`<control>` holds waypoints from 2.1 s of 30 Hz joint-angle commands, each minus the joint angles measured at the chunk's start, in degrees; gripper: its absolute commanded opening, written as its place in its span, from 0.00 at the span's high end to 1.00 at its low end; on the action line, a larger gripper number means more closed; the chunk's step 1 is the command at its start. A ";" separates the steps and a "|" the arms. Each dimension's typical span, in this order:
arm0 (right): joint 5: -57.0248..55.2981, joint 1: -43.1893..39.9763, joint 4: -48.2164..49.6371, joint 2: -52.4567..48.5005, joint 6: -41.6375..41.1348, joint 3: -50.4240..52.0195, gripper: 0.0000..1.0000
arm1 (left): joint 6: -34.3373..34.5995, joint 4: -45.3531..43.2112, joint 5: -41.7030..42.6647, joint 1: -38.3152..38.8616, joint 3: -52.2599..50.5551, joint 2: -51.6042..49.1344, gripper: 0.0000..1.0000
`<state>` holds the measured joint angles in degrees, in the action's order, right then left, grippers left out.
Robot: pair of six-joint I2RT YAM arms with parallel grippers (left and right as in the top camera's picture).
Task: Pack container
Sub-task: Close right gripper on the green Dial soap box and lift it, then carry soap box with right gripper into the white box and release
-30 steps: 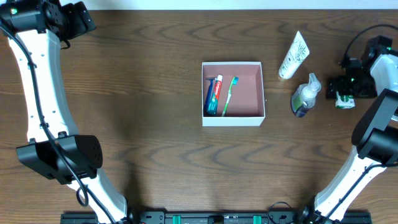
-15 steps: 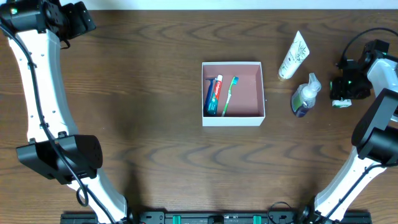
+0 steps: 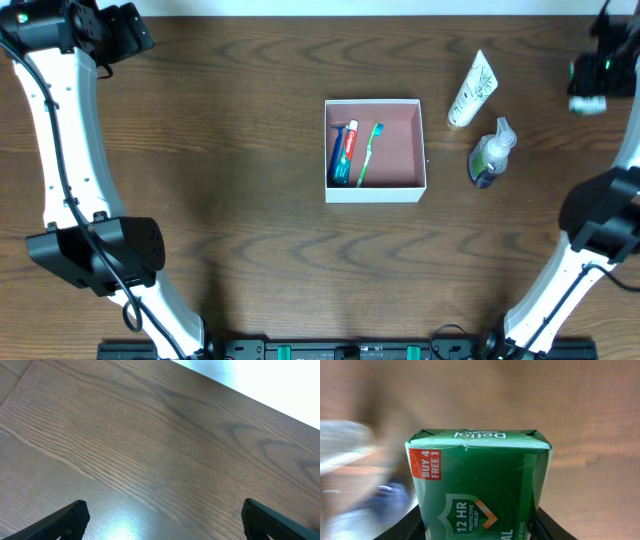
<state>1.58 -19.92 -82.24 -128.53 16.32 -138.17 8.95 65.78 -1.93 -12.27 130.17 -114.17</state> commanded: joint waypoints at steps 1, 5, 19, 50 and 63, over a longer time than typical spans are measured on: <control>7.85 6.95 -5.03 0.81 -3.78 -11.34 0.59 | -0.35 0.11 -0.70 -0.15 0.02 -0.28 0.02; 7.72 15.10 -8.52 0.81 -6.93 -16.98 0.59 | -0.35 0.11 -0.70 -0.15 0.02 -0.28 0.02; -2.56 39.21 -6.40 0.76 -30.95 -8.35 0.55 | -0.35 0.11 -0.68 -0.15 0.02 -0.28 0.02; 0.48 44.00 20.55 0.76 -41.72 34.73 0.51 | -0.35 0.11 -0.70 -0.15 0.02 -0.28 0.02; 1.11 45.57 26.88 0.68 -37.16 37.11 0.45 | -0.35 0.11 -0.70 -0.15 0.02 -0.28 0.02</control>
<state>1.76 23.64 -55.72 -128.42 -22.09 -101.69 8.93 65.76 -1.93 -12.27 130.17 -114.17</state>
